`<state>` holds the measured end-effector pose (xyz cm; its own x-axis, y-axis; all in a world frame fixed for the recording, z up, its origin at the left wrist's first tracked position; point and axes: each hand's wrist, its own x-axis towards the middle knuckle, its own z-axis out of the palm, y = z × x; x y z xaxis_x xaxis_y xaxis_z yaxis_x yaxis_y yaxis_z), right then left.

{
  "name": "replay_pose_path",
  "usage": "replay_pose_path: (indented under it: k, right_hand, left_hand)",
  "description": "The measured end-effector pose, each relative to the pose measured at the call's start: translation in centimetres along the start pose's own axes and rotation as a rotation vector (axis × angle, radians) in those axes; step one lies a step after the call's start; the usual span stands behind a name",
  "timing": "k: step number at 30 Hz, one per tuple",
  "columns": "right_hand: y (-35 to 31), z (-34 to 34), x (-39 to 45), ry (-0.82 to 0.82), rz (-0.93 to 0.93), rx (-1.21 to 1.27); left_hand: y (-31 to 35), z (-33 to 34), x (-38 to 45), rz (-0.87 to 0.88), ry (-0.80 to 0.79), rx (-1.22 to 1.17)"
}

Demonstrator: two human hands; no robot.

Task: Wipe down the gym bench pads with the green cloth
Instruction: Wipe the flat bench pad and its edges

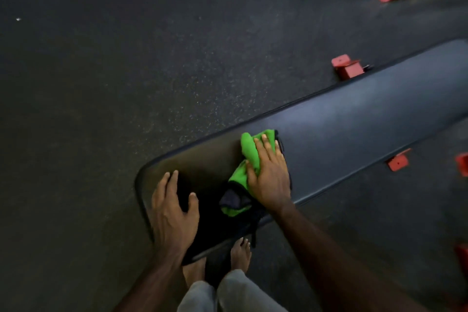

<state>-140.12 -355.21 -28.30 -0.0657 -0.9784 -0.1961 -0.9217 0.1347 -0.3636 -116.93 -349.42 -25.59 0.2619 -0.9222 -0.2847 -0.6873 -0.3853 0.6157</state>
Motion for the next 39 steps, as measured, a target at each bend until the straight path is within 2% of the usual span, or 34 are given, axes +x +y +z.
replay_pose_path:
  k: [1,2,3,6,7,8,9,10,12,13,14,15,16,19,20,21,23,27,30,33,39]
  right_hand:
    - [-0.9,0.3,0.0,0.024,0.115,0.011]
    - [-1.9,0.7,-0.3,-0.004,0.151,0.025]
    - [-2.6,0.7,-0.9,-0.073,0.087,0.034]
    - [-1.5,0.2,-1.9,-0.3,-0.453,-0.014]
    - [0.3,-0.3,-1.6,-0.309,-0.567,-0.046]
    - [2.8,-0.6,-1.0,-0.261,-0.567,-0.055]
    - [5.1,-0.8,-0.2,-0.148,-0.482,-0.022]
    - [8.0,-1.6,0.9,0.007,-0.305,0.053]
    - [12.2,-3.9,2.9,0.347,0.166,0.27]
    - [13.1,-4.7,3.9,0.463,0.361,0.363]
    - [13.6,-4.8,4.7,0.517,0.459,0.41]
    - [14.7,-5.0,5.1,0.51,0.445,0.368]
    - [14.6,-4.8,4.9,0.437,0.31,0.314]
    - [16.3,-6.1,3.3,-0.019,-0.26,0.148]
    - [19.0,-7.6,4.3,-0.139,-0.377,0.087]
    - [20.8,-8.8,5.1,-0.185,-0.448,0.013]
    - [24.7,-10.7,7.3,-0.127,-0.389,-0.044]
    - [29.4,-14.1,11.3,0.101,0.147,0.141]
    - [28.9,-14.8,12.8,0.157,0.352,0.28]
    - [26.9,-14.5,12.2,0.116,0.308,0.386]
    - [26.9,-14.2,11.0,0.06,0.213,0.429]
  left_hand:
    - [0.5,0.3,-0.1,0.033,-0.023,0.009]
    - [1.3,0.6,-0.2,0.065,-0.05,0.014]
    - [2.5,1.3,-0.1,0.106,-0.09,0.018]
    - [5.3,3.1,0.6,0.182,-0.173,0.031]
    - [6.1,3.8,0.8,0.206,-0.187,0.036]
    - [7.1,4.8,1.2,0.227,-0.192,0.037]
    - [7.9,5.4,1.6,0.242,-0.181,0.031]
    - [9.2,6.5,2.1,0.252,-0.174,0.022]
    - [11.3,8.0,2.6,0.257,-0.165,0.001]
    - [12.2,8.9,2.8,0.268,-0.159,0.009]
    - [13.1,9.9,3.0,0.282,-0.155,0.026]
    - [14.8,11.8,3.0,0.301,-0.161,0.045]
    - [15.9,12.7,3.0,0.314,-0.164,0.045]
    - [20.5,16.3,2.9,0.378,-0.19,0.048]
    - [22.9,18.2,3.0,0.382,-0.216,0.05]
    - [24.3,19.3,3.0,0.383,-0.239,0.052]
    - [27.4,21.8,3.2,0.408,-0.248,0.064]
    - [32.2,25.8,4.3,0.405,-0.247,0.062]
    - [34.7,28.0,4.9,0.364,-0.244,0.161]
    - [35.3,28.5,4.9,0.321,-0.225,0.233]
    - [33.0,27.7,5.8,0.411,-0.394,0.275]
